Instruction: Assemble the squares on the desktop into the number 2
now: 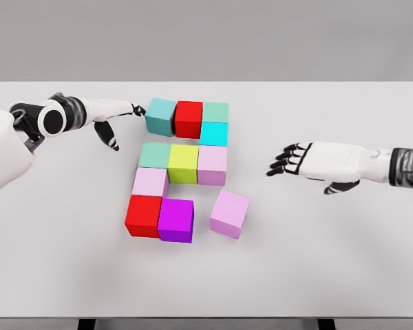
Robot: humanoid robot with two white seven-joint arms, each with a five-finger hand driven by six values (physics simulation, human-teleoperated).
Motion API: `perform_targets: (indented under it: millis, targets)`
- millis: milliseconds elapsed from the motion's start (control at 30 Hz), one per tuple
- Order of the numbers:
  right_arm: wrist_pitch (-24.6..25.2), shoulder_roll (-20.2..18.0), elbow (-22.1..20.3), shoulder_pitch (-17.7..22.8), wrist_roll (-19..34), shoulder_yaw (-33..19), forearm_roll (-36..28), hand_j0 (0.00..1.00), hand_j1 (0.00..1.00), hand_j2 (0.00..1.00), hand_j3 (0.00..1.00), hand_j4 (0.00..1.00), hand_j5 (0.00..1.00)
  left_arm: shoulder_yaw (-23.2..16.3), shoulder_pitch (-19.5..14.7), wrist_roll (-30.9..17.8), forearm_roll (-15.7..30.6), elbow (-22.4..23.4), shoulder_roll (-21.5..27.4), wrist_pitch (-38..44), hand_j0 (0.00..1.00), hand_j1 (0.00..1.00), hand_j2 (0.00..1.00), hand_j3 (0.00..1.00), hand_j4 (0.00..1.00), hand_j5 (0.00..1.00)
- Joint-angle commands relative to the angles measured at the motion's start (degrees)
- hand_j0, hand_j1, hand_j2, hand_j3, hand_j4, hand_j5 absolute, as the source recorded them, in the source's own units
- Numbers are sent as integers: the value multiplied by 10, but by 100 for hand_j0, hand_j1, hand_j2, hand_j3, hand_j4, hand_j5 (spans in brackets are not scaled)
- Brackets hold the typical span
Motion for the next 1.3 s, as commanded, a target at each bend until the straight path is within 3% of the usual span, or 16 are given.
perform_targets:
  millis: [0, 300, 767, 900, 967, 1067, 1267]
  targets:
    - [2, -3, 0, 0, 0, 10, -3, 100, 100, 100, 100, 100, 100, 0, 0, 0, 1, -2, 2, -2, 93, 93, 93, 93, 93, 93]
    - [2, 15, -3, -3, 0, 73, 0, 100, 100, 100, 100, 100, 100, -1, 5, 0, 1, -22, 14, -18, 97, 97, 97, 97, 97, 97]
    - [2, 43, -12, -7, 0, 80, -2, 100, 100, 100, 100, 100, 100, 1, 9, 0, 3, -40, 29, -22, 100, 100, 100, 100, 100, 100]
    - [2, 46, -19, -8, 0, 89, -2, 100, 100, 100, 100, 100, 100, 13, 6, 0, 39, -38, 94, -28, 100, 100, 100, 100, 100, 100]
    - [2, 48, -22, -9, 0, 94, -1, 100, 100, 100, 100, 100, 100, 20, 9, 0, 70, -34, 111, -87, 100, 100, 100, 100, 100, 100]
    - [2, 48, -23, -9, 0, 95, -1, 100, 100, 100, 100, 100, 100, 21, 9, 0, 76, -25, 122, -163, 100, 100, 100, 100, 100, 100]
    - [2, 51, -33, -9, 0, 95, -1, 100, 100, 100, 100, 100, 100, 20, 10, 0, 77, -20, 119, -200, 100, 100, 100, 100, 100, 100]
